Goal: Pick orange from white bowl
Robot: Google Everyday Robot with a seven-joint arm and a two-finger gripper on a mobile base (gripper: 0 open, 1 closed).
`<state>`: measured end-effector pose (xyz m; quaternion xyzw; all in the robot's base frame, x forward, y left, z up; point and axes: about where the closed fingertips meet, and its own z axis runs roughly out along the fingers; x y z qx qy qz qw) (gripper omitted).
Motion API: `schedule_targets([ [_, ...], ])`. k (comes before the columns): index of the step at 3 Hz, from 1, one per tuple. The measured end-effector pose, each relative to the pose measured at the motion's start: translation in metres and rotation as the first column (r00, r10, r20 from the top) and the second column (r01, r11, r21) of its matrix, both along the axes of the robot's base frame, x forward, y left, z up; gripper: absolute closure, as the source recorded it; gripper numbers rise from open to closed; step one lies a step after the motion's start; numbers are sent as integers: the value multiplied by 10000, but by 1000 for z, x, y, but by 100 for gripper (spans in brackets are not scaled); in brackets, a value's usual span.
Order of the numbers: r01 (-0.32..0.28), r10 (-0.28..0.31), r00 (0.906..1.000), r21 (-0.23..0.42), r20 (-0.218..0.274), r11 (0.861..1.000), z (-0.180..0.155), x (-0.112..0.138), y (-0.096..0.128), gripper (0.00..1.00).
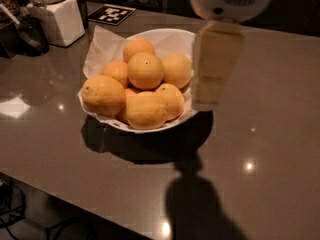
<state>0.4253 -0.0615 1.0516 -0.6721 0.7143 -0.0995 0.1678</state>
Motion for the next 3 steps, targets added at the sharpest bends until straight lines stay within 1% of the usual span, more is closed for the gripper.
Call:
schedule_targets([
  [1,-1124,1125,9936,-263,49,9933,-3,22,51,0],
  [2,-1300,1302,9903,-65,484,9915,8,22,62,0],
  [3,-1235,1207,9904,398,672,9915,15,31,71,0],
])
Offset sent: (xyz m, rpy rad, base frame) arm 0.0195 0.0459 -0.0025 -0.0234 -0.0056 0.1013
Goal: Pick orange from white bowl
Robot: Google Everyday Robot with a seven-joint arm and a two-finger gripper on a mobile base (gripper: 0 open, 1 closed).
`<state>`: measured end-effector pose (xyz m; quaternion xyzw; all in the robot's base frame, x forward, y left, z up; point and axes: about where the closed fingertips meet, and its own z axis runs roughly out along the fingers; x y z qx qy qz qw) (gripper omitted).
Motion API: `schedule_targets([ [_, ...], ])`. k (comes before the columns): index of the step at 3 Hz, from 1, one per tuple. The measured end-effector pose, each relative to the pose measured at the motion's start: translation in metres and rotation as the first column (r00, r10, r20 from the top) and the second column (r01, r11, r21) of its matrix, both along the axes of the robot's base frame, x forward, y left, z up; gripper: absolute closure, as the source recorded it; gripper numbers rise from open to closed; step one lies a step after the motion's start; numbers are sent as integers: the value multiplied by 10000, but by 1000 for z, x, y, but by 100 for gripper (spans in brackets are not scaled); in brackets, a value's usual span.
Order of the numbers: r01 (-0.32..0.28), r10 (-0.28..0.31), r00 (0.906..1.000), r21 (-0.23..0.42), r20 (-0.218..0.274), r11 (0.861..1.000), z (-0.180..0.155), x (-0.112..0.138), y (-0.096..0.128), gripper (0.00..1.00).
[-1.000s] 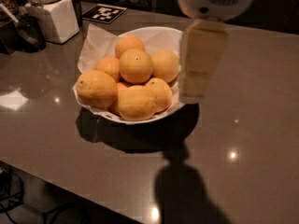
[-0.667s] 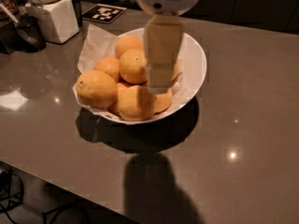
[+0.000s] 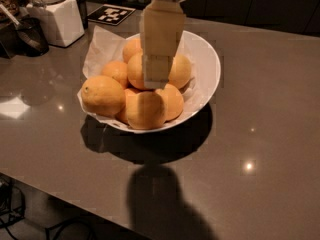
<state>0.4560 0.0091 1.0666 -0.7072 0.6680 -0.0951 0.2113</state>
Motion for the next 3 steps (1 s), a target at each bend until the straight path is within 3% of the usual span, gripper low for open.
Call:
schedule_targets([
  [2,241,-232,9978,134,-619,9996,-8,45,17,3],
  [3,352,-339,9943,112,-1011,9993,-23,62,24,11],
])
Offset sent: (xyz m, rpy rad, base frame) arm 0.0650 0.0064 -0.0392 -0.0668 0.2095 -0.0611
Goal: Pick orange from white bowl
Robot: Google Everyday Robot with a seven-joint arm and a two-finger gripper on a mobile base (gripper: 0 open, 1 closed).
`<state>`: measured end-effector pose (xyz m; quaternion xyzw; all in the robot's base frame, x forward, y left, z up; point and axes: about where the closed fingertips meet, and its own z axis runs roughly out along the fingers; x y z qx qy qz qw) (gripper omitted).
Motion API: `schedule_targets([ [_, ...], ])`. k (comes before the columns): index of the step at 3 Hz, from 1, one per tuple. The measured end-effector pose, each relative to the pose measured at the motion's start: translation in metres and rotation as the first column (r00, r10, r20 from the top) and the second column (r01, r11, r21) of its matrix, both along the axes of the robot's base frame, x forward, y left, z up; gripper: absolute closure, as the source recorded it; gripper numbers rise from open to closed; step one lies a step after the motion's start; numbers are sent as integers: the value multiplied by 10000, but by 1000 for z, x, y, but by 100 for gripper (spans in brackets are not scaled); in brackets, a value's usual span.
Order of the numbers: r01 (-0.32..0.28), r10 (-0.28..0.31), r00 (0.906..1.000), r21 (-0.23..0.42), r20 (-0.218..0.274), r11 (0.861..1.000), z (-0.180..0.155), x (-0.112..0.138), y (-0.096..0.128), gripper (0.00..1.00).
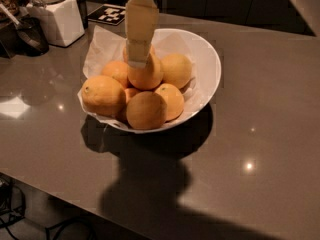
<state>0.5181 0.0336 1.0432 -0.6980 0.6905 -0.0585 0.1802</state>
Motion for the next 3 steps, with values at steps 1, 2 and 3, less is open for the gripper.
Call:
schedule_targets([
  [1,175,-175,9988,11,-452,9998,-18,11,1,14],
  [2,435,-431,9949,30,-915,9990,-36,17,-5,14],
  [3,602,-596,9911,21,-1191,9982,-47,24,-9,14],
])
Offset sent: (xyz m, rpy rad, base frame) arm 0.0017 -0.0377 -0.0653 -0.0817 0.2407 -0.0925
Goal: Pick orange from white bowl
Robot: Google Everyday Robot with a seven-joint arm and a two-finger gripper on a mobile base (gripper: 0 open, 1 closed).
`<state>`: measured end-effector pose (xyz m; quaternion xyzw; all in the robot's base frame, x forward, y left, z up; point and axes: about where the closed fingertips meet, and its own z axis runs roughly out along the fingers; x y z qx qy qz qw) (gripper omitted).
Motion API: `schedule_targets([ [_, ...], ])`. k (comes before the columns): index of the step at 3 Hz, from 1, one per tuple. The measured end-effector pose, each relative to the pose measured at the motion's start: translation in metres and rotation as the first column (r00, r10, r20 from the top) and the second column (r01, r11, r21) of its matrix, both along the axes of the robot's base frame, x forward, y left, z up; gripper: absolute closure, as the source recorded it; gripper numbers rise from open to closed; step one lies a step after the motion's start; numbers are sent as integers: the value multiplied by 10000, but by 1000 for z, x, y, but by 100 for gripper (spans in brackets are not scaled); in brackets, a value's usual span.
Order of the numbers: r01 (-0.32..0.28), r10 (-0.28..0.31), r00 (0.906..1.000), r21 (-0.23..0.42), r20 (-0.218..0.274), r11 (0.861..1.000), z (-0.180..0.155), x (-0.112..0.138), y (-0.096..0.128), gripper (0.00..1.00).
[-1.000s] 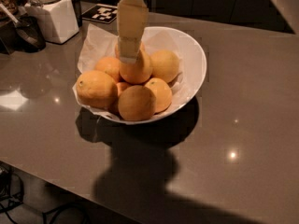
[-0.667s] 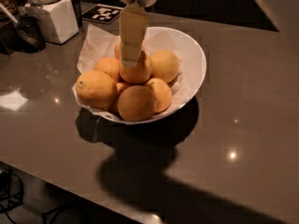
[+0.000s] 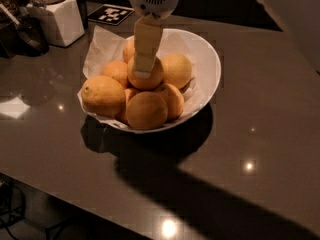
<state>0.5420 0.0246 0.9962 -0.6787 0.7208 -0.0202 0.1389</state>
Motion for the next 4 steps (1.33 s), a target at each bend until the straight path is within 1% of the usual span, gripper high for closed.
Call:
schedule_targets([
  [2,113,-115,9992,-43,-380,9999,-16,5,-1,22],
  [3,71,-76,9984,-77,-552,9999,-23,3,1,25],
  [4,22,-27,9975,-67,-703,10000,-28,3,3,25],
])
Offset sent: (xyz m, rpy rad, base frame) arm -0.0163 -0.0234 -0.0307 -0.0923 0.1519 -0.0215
